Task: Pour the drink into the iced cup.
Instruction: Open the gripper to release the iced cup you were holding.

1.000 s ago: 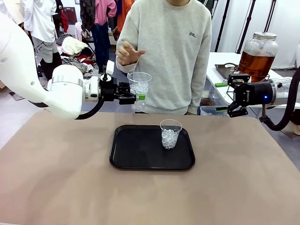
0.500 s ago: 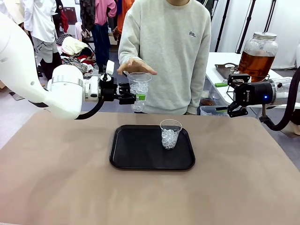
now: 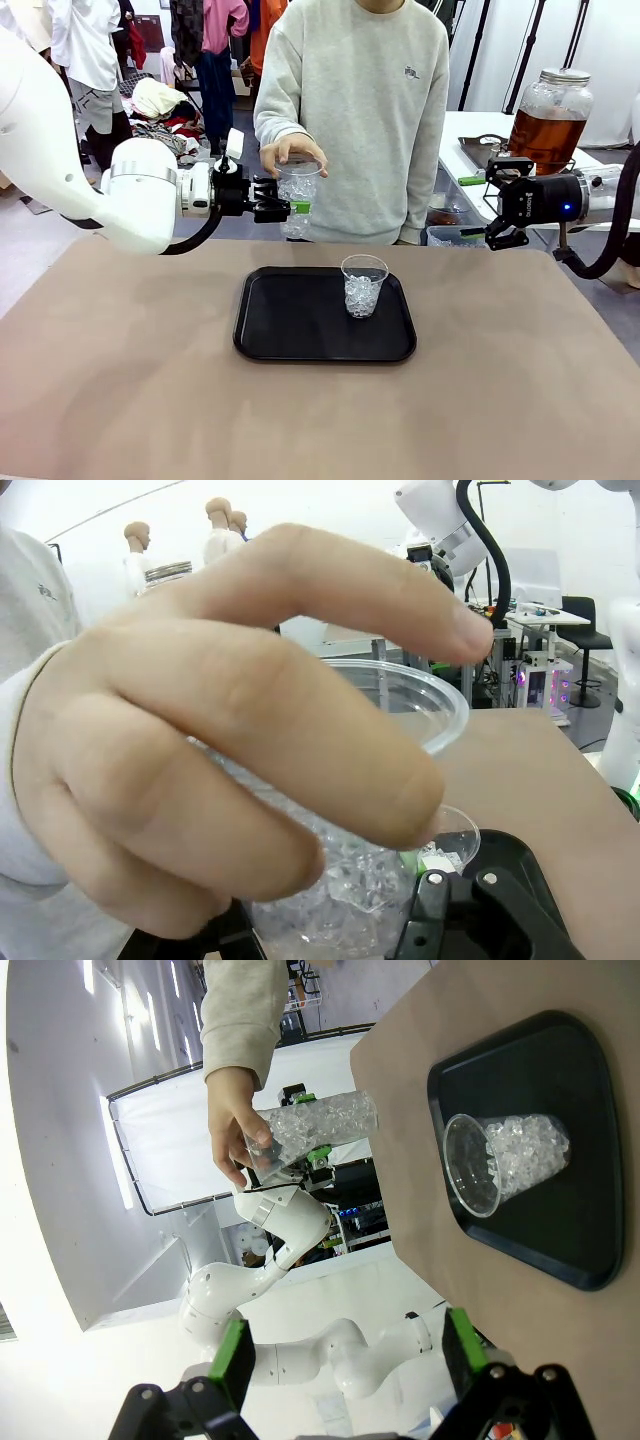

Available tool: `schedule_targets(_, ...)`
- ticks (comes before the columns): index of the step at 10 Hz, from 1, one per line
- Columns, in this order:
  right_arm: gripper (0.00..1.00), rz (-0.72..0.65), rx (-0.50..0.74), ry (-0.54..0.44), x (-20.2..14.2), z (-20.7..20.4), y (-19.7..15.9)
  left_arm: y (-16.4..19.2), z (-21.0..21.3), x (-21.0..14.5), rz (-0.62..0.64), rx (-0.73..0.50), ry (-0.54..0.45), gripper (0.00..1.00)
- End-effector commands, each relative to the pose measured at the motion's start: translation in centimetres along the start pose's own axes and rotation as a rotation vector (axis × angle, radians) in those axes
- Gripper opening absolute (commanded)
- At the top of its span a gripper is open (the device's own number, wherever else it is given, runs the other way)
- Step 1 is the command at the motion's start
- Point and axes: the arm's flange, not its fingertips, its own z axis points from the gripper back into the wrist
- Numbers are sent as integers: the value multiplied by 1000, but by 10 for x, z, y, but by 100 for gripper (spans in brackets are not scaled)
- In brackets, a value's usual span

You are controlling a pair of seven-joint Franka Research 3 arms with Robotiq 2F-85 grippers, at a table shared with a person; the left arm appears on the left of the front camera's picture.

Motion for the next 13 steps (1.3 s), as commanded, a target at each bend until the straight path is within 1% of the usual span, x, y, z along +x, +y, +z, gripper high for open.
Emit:
schedule_targets(1, 100, 1, 1, -5, 0, 0, 0, -2, 1, 5, -9, -2, -8, 60)
schedule_targets(13, 100, 1, 1, -5, 0, 0, 0, -2, 1, 5, -9, -2, -8, 60)
